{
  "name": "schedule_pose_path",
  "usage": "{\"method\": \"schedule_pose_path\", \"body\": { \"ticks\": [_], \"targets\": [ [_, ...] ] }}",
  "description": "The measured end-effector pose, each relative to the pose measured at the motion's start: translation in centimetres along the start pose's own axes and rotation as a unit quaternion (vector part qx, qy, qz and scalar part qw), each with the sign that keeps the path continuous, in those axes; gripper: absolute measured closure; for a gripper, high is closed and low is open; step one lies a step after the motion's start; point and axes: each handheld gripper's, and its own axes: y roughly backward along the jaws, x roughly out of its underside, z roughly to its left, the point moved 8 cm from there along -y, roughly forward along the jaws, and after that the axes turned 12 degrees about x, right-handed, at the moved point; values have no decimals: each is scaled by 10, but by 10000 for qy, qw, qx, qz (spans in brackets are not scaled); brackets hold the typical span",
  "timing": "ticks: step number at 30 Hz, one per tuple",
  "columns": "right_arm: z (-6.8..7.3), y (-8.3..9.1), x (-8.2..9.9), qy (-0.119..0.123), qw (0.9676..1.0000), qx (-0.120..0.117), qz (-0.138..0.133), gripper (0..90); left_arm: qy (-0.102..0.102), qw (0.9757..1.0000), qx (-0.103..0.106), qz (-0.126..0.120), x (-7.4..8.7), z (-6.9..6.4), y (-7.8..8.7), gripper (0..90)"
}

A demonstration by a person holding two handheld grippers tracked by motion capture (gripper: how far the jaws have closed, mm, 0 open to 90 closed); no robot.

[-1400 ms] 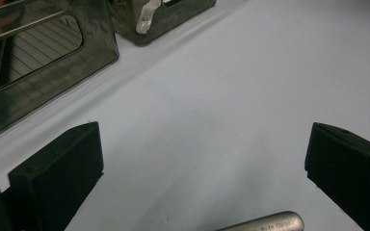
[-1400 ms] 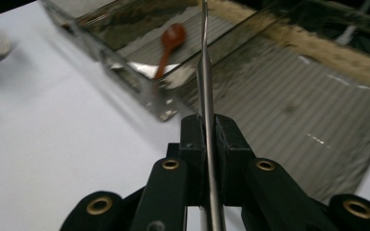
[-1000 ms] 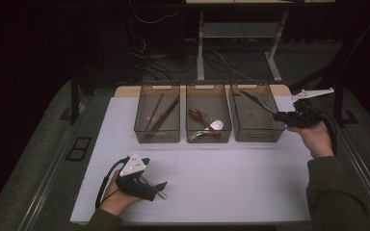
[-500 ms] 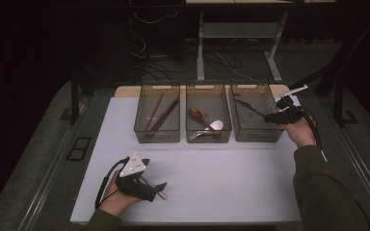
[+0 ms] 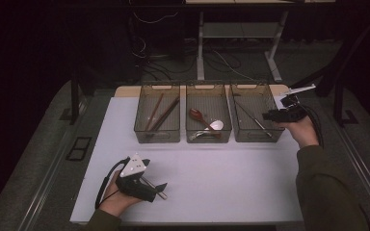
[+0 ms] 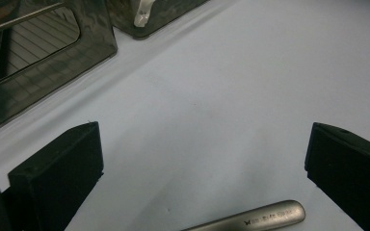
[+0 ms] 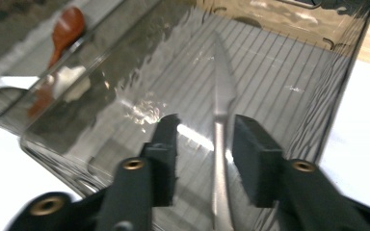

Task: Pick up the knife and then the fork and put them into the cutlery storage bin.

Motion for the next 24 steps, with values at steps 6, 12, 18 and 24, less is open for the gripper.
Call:
{"method": "schedule_pose_path", "body": {
  "ticks": [6, 12, 18, 24],
  "targets": [
    [3, 14, -3, -123, 9990, -184, -378, 410, -20, 10000, 8, 32, 0, 0, 0, 0],
    [15, 36, -5, -111, 9952, -232, -941, 277, -17, 10000, 19, 42, 1, 0, 0, 0],
    [32, 49, 4, 81, 9934, -109, -1137, 201, -28, 10000, 23, 74, 1, -1, -1, 0],
    [54, 59, 19, 97, 9899, -403, -1358, 179, -38, 9999, 37, 98, 2, -1, -2, 0]
  ]
}}
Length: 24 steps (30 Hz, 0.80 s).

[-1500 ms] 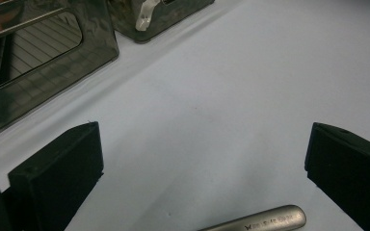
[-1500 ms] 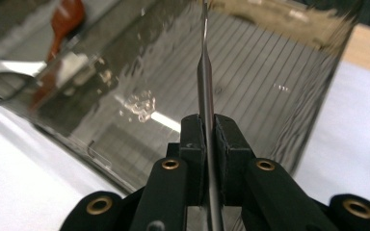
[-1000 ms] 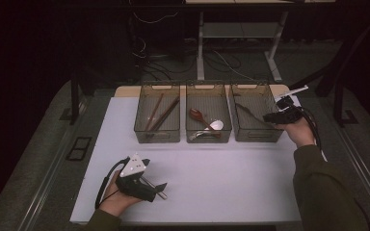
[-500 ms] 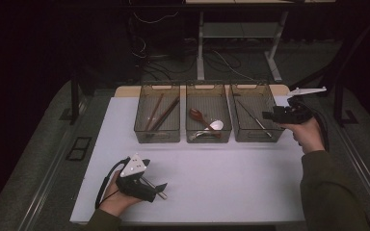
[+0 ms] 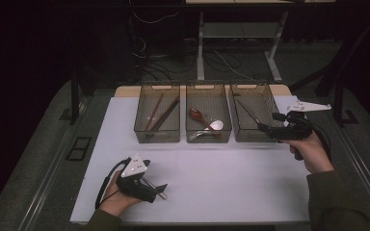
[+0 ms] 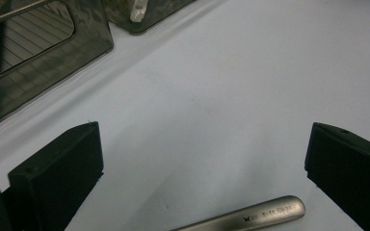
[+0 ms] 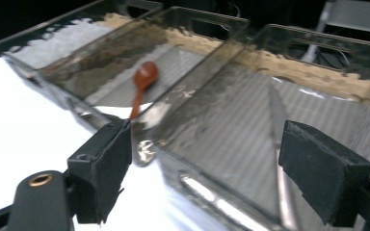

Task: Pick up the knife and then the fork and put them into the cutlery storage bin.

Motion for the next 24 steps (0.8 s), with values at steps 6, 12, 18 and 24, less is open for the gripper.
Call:
{"method": "schedule_pose_path", "body": {
  "ticks": [6, 12, 18, 24],
  "targets": [
    [18, 8, 15, 47, 9999, -148, -46, 173, -10, 10000, 6, 20, 0, 0, 0, 0],
    [30, 13, 38, -19, 9998, -179, -21, 152, -10, 10000, -16, -10, 0, 1, 2, 0],
    [39, 21, 64, -4, 9998, -199, 32, 152, -30, 10000, -31, -13, -1, 1, 3, 0],
    [48, 29, 88, 17, 9995, -301, 67, 152, -39, 10000, -59, -7, -1, 1, 3, 0]
  ]
}}
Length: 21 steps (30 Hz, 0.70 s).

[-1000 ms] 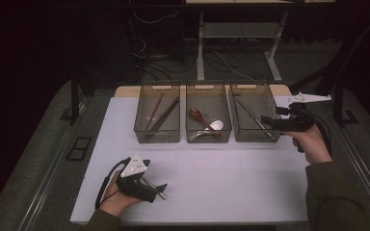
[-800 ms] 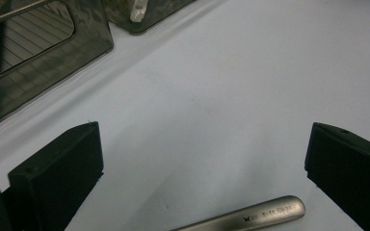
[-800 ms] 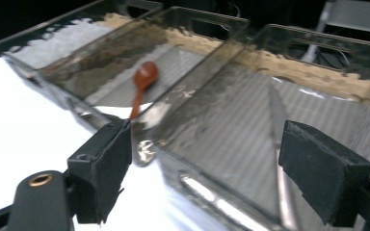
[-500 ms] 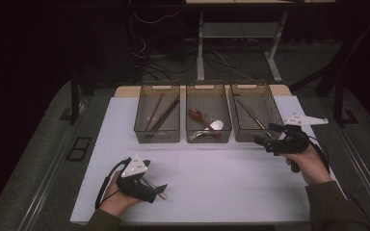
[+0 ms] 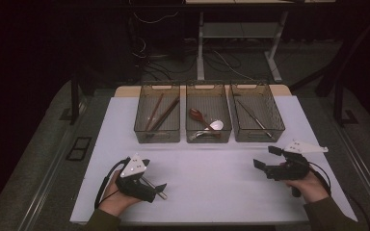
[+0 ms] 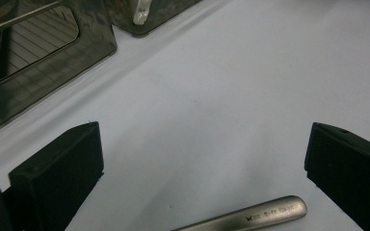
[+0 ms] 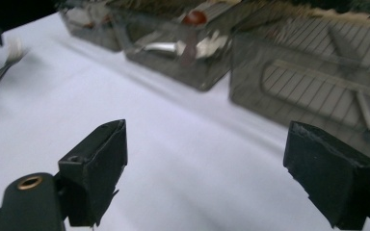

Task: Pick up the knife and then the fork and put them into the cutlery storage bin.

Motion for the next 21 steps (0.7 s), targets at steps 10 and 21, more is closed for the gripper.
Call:
{"method": "schedule_pose_path", "body": {
  "ticks": [10, 21],
  "targets": [
    [11, 5, 25, 197, 9997, 18, 162, 151, -53, 9998, -15, 177, -3, 1, 1, 168],
    [8, 3, 29, 142, 9997, 74, 173, 152, -113, 9983, 58, 564, -11, 11, -4, 650]
  ]
}}
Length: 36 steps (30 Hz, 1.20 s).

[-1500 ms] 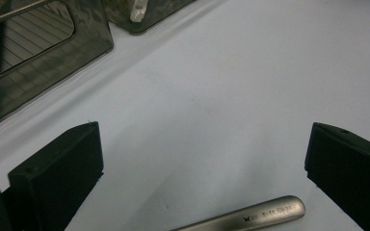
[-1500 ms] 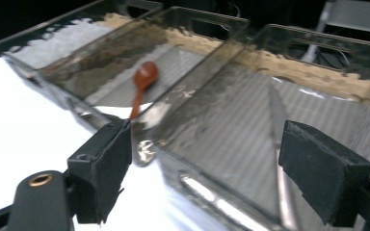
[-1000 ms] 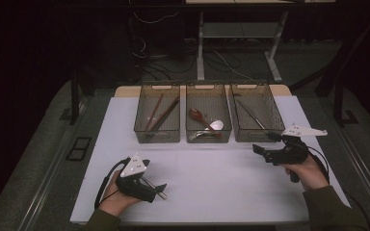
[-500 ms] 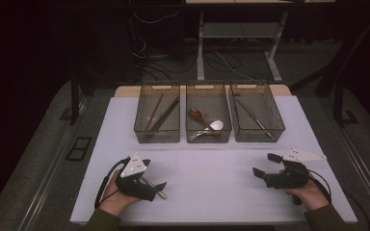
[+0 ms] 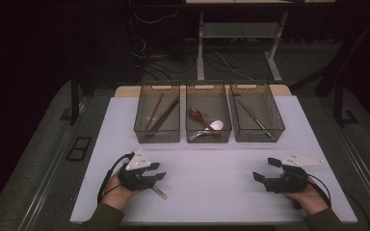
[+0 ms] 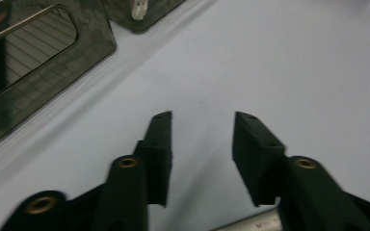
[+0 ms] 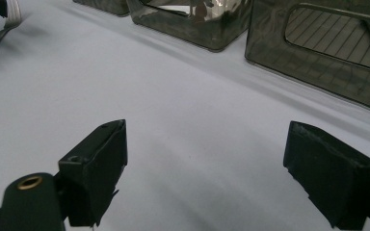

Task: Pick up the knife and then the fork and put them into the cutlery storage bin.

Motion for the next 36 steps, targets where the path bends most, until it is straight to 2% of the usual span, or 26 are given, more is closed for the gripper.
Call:
{"method": "schedule_pose_path", "body": {
  "ticks": [5, 7, 11, 16, 19, 24, 30, 36],
  "targets": [
    [-2, 0, 0, -14, 10000, 19, -12, 151, 92, 9998, -49, 184, -4, 14, -2, 842],
    [-1, 0, 1, -17, 10000, 22, 6, 152, 131, 9996, -28, 234, -5, 21, -3, 889],
    [-1, 0, 0, -6, 10000, 14, 5, 151, 224, 9987, -166, 428, -4, 37, -3, 890],
    [-1, 0, 1, -4, 10000, 14, 0, 152, 409, 9963, -469, 585, 7, 56, 2, 889],
    [-2, 1, 1, -11, 10000, 17, -1, 152, 479, 9951, -542, 673, 14, 60, 6, 890],
    [-2, 0, 2, 12, 10000, 26, 26, 151, 556, 9912, -767, 922, 26, 67, 12, 890],
    [-2, 0, 2, 38, 10000, 41, 30, 152, 569, 9878, -1020, 1029, 34, 76, 22, 890],
    [-1, 0, 2, 51, 10000, 43, 44, 151, 655, 9849, -1155, 1108, 42, 83, 29, 890]
  ]
}}
